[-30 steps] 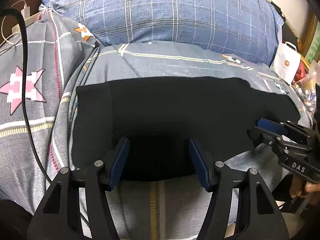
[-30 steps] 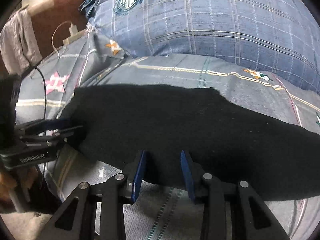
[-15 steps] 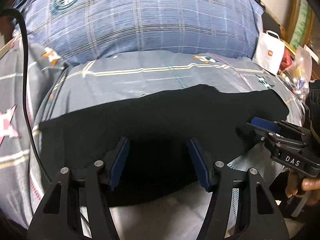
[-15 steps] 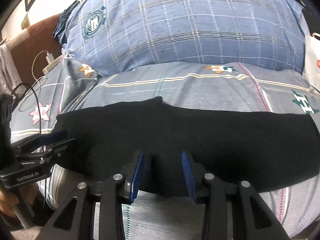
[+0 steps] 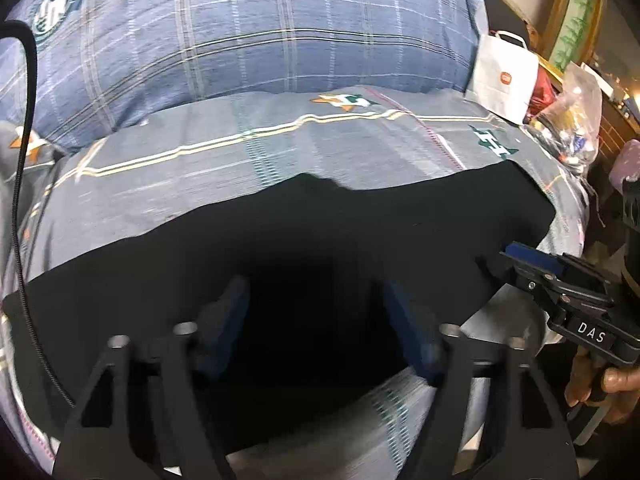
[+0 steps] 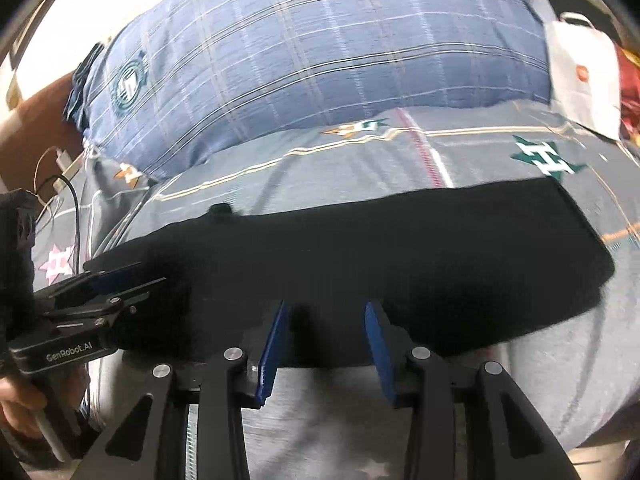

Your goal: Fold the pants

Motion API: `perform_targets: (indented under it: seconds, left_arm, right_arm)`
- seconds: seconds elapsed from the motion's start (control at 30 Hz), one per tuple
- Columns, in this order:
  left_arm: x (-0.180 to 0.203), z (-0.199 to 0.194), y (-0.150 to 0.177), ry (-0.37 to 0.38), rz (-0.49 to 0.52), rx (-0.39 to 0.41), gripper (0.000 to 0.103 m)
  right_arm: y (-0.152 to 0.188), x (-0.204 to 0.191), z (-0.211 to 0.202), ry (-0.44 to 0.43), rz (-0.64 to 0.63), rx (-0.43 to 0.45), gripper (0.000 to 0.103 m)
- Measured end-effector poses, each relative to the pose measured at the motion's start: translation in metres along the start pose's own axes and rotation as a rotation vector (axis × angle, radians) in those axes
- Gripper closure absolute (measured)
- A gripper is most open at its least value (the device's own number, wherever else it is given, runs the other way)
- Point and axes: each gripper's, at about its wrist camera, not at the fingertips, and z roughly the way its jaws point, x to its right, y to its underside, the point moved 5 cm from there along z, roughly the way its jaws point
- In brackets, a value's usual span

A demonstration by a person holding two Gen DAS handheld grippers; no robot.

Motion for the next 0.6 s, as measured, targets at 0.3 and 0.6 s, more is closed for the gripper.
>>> perform_targets:
  seconds: [0.3, 0.6]
  left_arm:
    - [0.049, 0.023, -0.037, 0.092, 0.089, -0.036, 0.024]
    - [0.14, 0.071, -0.082, 0.258, 0.289, -0.122, 0.024]
  right_arm:
    - [0.01, 0.082, -0.028, 0.073, 0.172, 0.045, 0.058]
    - [0.015, 0.134, -0.027, 0.023, 0.316, 0.06, 0.057]
